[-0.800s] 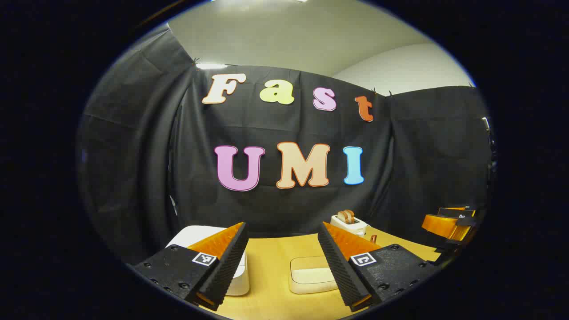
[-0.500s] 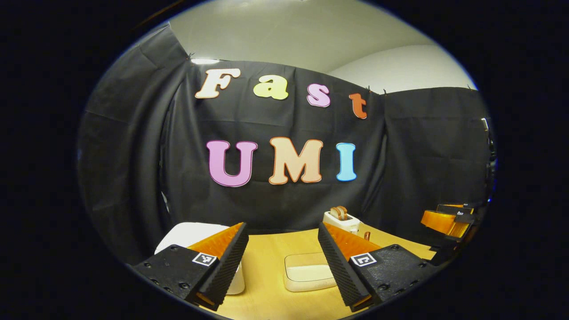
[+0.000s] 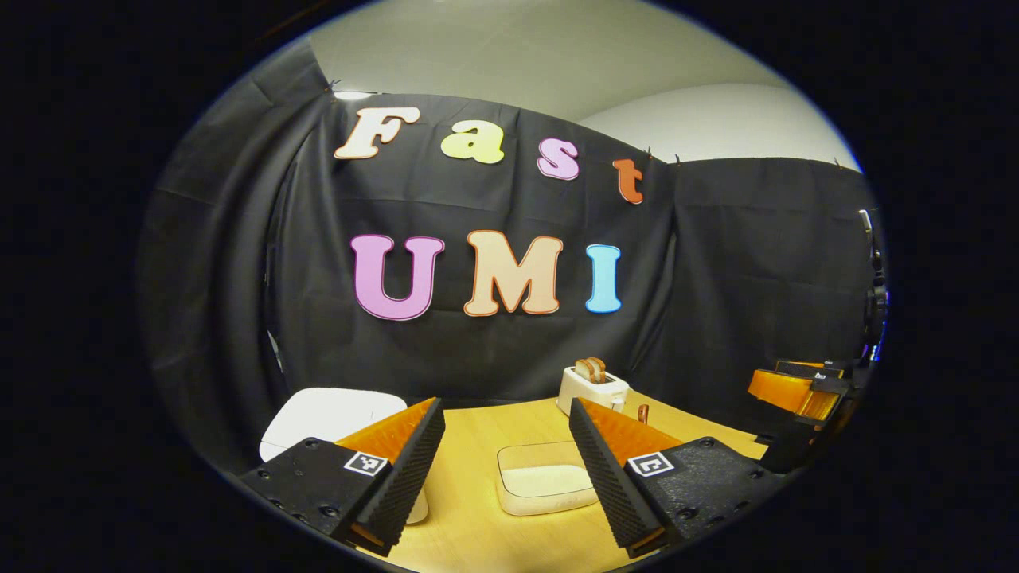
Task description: Close the left gripper, press the button to open the rice cooker; take a wooden spoon from the chopstick holder with the right hand, scoop a spoonful of rice and pour it into the rice cooker, then put the wooden spoon back into the chopstick holder.
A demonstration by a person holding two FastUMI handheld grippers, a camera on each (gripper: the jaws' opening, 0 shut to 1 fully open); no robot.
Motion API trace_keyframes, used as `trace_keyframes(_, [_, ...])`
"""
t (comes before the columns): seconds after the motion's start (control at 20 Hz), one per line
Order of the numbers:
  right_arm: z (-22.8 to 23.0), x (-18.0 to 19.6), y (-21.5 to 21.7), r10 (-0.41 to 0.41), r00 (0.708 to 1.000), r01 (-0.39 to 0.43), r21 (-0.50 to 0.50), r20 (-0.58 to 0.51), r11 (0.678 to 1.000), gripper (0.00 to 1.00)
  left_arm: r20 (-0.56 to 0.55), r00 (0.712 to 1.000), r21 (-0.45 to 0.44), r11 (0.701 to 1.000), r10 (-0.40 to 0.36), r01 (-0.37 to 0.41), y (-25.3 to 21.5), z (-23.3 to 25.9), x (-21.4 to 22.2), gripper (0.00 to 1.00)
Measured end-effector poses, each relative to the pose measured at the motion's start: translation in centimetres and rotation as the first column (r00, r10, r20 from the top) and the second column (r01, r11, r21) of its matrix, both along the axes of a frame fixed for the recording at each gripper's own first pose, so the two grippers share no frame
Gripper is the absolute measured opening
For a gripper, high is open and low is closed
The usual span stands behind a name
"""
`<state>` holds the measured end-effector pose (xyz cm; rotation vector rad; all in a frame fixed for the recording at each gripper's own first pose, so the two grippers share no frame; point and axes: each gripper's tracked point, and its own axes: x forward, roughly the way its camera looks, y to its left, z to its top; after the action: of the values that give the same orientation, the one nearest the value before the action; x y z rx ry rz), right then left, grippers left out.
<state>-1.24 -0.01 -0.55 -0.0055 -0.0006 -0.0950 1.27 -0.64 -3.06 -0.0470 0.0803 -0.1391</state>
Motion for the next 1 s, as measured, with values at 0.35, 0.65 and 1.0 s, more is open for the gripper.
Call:
trace_keyframes(0.35, [0.2,0.8,1.7,-0.013,1.000,0.013,-0.005,-0.002,1.000,0.97,-0.021,1.000,0.018,1.000,0.009,-0.009,2.8,-1.2,0.7,0.93])
trace_keyframes(0.65, [-0.1,1.5,3.6,-0.014,1.000,0.014,-0.011,-0.010,1.000,0.97,-0.066,0.997,0.010,0.999,0.040,-0.039,6.2,-2.6,1.6,0.70])
trace_keyframes(1.0, [-0.9,2.5,6.3,0.012,1.000,-0.013,-0.038,-0.026,0.999,0.97,-0.100,0.985,0.042,0.990,0.139,-0.135,11.4,-4.2,2.9,0.12])
